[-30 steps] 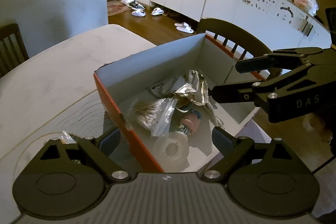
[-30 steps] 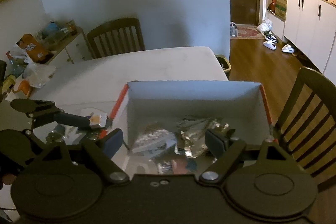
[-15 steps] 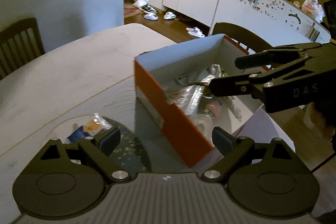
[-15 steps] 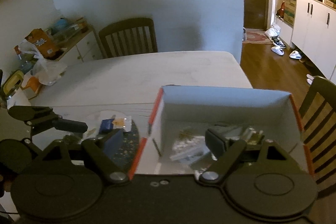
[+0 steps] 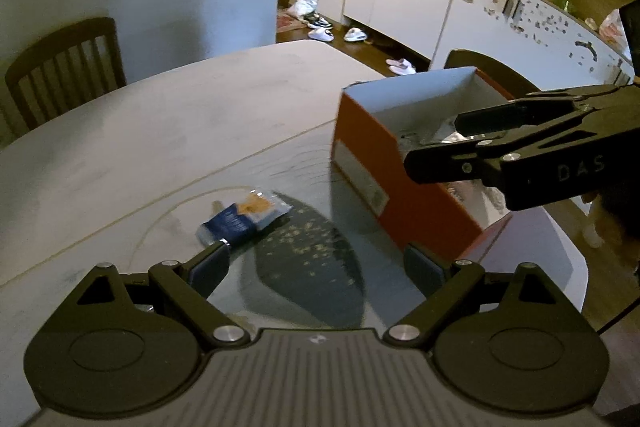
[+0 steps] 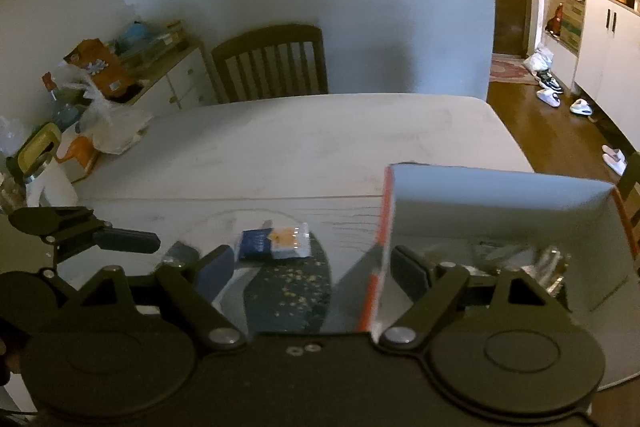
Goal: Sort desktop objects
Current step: 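Move both grippers back from the shoebox to the black bag and blue packet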
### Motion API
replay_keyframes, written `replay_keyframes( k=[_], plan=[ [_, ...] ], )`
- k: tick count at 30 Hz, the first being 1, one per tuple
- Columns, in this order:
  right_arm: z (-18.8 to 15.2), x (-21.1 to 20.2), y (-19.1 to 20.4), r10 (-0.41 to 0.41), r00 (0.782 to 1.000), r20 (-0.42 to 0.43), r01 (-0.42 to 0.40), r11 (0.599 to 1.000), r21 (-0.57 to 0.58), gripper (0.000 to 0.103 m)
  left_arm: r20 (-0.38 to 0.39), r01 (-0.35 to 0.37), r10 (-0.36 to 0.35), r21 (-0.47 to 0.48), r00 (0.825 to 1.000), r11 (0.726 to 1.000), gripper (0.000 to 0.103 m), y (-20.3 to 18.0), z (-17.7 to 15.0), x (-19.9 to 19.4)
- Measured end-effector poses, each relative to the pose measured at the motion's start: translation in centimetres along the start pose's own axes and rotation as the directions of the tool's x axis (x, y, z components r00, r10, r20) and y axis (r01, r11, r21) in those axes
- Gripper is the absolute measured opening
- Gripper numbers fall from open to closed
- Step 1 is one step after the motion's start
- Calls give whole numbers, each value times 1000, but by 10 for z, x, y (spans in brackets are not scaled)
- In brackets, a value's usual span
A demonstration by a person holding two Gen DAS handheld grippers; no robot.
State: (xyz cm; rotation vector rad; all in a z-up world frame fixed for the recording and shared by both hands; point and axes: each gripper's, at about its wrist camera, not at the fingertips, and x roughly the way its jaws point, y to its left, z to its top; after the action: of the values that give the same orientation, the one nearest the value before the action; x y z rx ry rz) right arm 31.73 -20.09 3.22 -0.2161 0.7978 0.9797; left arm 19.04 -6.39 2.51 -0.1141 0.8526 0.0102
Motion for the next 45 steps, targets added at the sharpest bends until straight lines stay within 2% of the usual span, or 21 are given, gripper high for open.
replay_keyframes(
  k=[12, 19, 33, 45],
  plan=[
    [2, 38, 45, 4, 999, -36, -5, 999, -32, 86, 8, -56, 57, -68, 998, 996, 94, 57, -29, -8],
    [2, 64, 61, 0, 999, -51, -2, 999, -41, 86, 1, -85, 85, -76, 996, 994, 94, 79, -43, -1],
    [-1, 109, 64, -6, 997, -78, 3, 999, -37, 86, -66, -133, 126, -120, 990, 984, 94, 116, -66, 36],
    [-1, 151, 62, -25, 993, -119, 18, 998, -59, 88, -107, -132, 116, -158, 987, 979, 94, 129, -77, 57]
  ],
)
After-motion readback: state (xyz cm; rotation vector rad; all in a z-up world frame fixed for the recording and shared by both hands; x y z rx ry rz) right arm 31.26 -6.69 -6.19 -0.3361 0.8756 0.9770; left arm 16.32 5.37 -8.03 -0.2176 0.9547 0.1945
